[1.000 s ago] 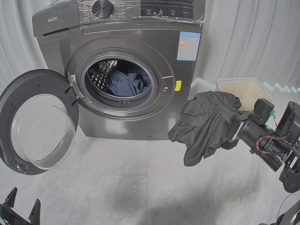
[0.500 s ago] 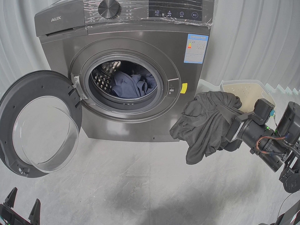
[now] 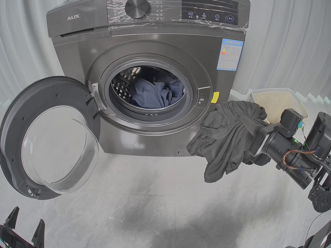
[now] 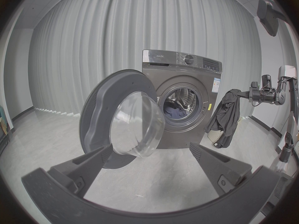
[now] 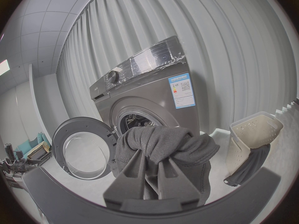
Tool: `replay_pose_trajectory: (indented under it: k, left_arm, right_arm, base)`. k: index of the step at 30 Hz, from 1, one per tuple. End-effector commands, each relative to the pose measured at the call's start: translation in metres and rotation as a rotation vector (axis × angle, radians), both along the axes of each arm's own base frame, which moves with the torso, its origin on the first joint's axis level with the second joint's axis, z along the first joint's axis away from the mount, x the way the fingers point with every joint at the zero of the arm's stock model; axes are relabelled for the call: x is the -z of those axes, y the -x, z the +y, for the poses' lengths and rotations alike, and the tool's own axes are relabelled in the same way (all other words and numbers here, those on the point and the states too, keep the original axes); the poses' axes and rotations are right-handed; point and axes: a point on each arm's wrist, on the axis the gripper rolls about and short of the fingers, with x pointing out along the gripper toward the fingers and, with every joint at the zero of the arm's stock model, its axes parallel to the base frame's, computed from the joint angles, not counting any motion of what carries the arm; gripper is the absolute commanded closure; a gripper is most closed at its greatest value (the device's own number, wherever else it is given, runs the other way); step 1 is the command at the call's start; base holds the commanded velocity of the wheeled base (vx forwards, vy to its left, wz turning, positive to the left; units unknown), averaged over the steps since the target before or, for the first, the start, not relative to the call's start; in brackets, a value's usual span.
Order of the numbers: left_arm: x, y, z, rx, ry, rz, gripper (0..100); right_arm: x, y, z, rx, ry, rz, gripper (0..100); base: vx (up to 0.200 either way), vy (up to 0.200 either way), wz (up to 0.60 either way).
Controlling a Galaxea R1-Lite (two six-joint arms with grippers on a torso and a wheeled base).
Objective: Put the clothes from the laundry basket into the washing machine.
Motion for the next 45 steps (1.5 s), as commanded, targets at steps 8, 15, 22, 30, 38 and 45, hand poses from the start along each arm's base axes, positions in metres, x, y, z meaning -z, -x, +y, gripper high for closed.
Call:
replay_pose_trajectory:
  k: [8, 15, 22, 30, 38, 45]
  left_arm:
    - [0.004, 0.0, 0.0, 0.0, 0.0, -0.004, 0]
    - [0.004, 0.0, 0.0, 0.0, 0.0, -0.004, 0]
    - [0.004, 0.0, 0.0, 0.0, 0.0, -0.004, 0]
    - [0.005, 0.0, 0.0, 0.002, -0.04, -0.003, 0]
    - [0.005, 0.0, 0.0, 0.007, -0.053, -0.006, 0]
    - [-0.05, 0.009, -0.002, 0.059, -0.048, -0.222, 0]
  right_arm:
    - [0.002, 0.0, 0.0, -0.001, 0.004, 0.006, 100]
    - [0.004, -0.001, 0.001, -0.003, 0.007, 0.013, 100]
    - [0.004, -0.001, 0.002, -0.009, 0.01, 0.013, 100]
    - [0.008, -0.001, 0.017, -0.05, 0.011, 0.012, 100]
    - [0.016, -0.006, 0.048, -0.082, 0.017, 0.039, 100]
    - [0.02, -0.023, 0.071, -0.094, -0.055, 0.072, 100]
  base:
    - [0.0, 0.0, 0.0]
    - [0.0, 0.0, 0.0]
    - [0.0, 0.0, 0.0]
    - [0.0, 0.0, 0.0]
    - [0.0, 0.0, 0.0]
    - [0.0, 0.0, 0.0]
